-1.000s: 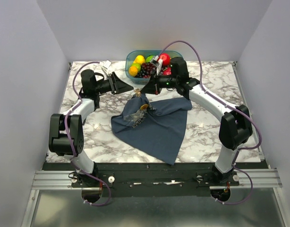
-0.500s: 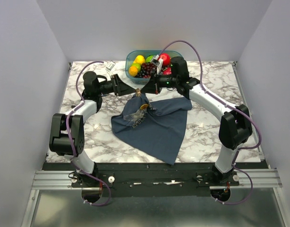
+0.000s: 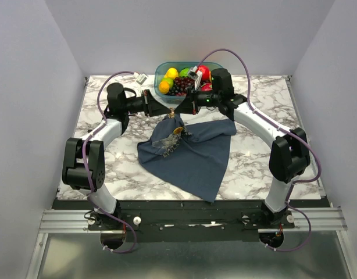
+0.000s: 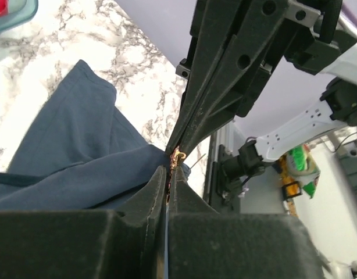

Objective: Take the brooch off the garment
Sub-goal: Pass from the right arm to the left

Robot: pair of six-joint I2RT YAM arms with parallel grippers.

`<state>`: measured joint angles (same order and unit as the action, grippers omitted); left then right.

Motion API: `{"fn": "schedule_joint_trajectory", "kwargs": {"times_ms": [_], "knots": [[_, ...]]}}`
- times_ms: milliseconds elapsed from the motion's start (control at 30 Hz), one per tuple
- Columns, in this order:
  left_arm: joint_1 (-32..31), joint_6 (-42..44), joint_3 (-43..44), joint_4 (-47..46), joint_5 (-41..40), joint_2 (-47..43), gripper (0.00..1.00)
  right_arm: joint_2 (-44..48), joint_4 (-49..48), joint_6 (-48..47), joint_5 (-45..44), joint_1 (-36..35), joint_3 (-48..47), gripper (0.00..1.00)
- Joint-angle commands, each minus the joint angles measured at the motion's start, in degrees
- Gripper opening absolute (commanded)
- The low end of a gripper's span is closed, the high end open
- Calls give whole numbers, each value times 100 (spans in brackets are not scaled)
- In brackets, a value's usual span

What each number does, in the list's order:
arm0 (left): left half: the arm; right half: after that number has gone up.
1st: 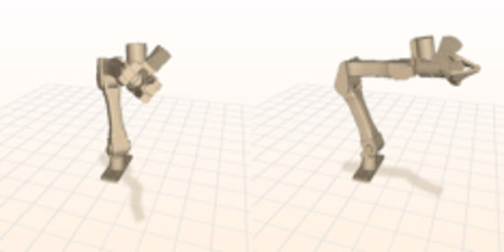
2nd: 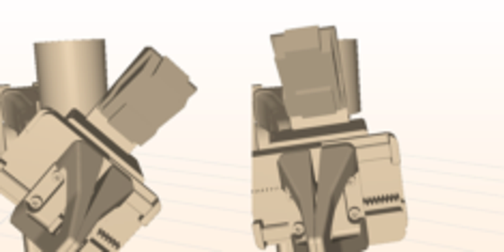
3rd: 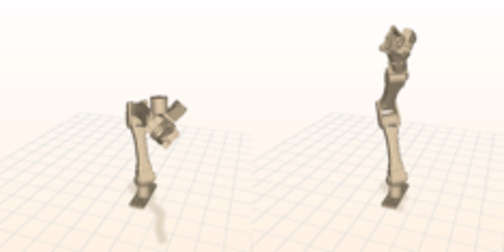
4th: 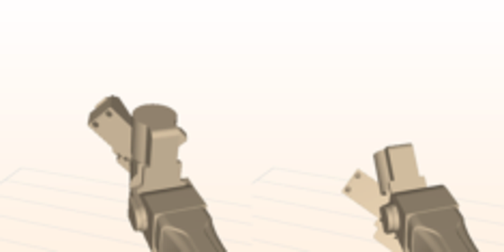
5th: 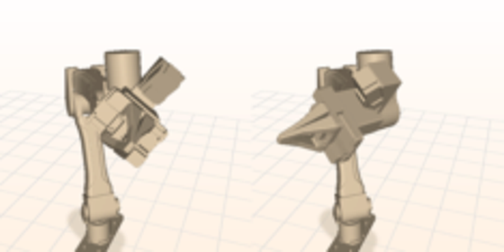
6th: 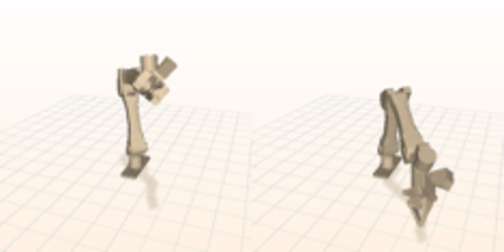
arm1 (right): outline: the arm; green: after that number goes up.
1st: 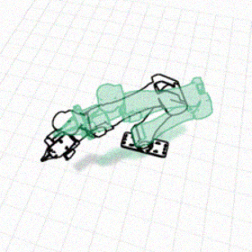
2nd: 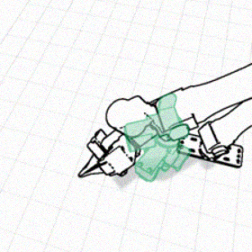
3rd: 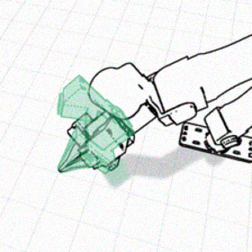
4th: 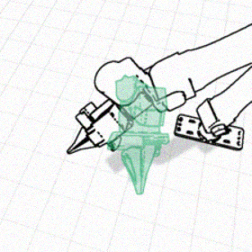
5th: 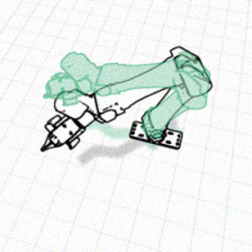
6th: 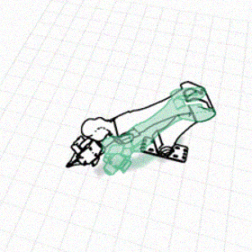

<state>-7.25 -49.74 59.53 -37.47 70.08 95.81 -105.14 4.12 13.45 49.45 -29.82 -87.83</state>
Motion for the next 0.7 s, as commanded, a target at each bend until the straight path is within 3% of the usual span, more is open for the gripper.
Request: {"fn": "schedule_joint_trajectory", "kwargs": {"times_ms": [0,33,67,100,167,233,400,533,667], "knots": [[-304,3117,1040,3332,-11,-159,0,-112,193,-115,74,55,-322,3],[-382,4085,1391,4431,-413,-159,0,-94,247,-106,-5,99,-366,8],[-461,5017,2169,6530,-704,-133,0,-42,299,-89,-145,247,-384,14],[-575,7036,2560,7447,-1107,-81,0,-7,396,-71,-216,319,-401,28],[-899,8150,3202,8829,-2272,-36,0,64,510,-97,-540,529,-436,37],[-1085,8944,3188,8942,-3085,-324,0,169,642,-167,-769,635,-428,43],[-1936,10113,1977,7766,-5920,-1107,0,450,687,-229,-1473,803,-103,47],[-2456,10922,1054,6527,-7304,-1503,0,696,687,-325,-1649,811,108,47],[-2554,12264,614,5762,-8080,-1442,0,785,704,-422,-1816,864,179,48]]}}
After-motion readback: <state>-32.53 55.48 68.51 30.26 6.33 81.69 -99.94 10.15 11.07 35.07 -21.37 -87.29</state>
